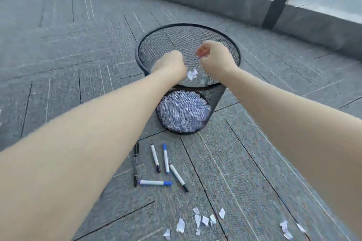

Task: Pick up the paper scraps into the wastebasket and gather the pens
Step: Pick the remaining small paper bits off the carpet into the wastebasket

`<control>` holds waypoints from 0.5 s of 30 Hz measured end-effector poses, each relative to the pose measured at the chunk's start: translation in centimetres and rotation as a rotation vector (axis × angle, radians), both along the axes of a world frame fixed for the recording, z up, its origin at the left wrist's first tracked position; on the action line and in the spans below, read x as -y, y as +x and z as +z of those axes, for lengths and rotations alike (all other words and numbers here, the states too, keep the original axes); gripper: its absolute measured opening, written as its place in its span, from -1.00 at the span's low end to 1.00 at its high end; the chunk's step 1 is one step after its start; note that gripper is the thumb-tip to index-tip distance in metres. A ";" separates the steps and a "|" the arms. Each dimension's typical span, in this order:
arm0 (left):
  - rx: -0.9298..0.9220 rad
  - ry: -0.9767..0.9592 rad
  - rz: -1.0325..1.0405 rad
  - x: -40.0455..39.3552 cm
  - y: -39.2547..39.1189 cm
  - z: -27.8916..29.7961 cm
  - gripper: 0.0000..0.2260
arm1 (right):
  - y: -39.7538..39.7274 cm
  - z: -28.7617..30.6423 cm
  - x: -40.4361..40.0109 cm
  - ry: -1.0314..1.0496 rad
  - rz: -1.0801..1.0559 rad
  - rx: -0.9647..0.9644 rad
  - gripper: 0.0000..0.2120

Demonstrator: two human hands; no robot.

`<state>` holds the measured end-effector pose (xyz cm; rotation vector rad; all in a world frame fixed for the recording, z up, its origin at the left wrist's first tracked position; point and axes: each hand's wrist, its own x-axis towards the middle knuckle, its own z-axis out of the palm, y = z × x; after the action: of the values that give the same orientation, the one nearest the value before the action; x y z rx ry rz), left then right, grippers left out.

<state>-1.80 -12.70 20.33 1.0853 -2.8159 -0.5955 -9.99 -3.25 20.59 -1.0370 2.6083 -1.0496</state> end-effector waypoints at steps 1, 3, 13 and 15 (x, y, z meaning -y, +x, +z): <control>-0.010 0.012 0.002 -0.1 0.1 0.1 -0.82 | -0.1 0.0 -0.1 -0.036 -0.016 -0.008 -0.78; -0.021 0.030 -0.002 -0.1 0.1 0.0 -0.84 | -0.2 0.0 -0.1 -0.079 -0.048 0.002 -0.82; -0.191 0.040 -0.029 -0.8 0.6 0.6 -0.85 | -0.4 0.2 -0.1 -0.333 -0.217 0.111 -0.83; -0.255 0.047 -0.055 -1.0 1.0 0.8 -0.88 | -0.1 0.4 -0.1 -0.412 -0.204 0.190 -0.77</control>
<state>-0.81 -11.72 21.11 0.8713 -2.6302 -0.7506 -10.09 -3.11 21.04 -0.6984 2.4362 -1.6946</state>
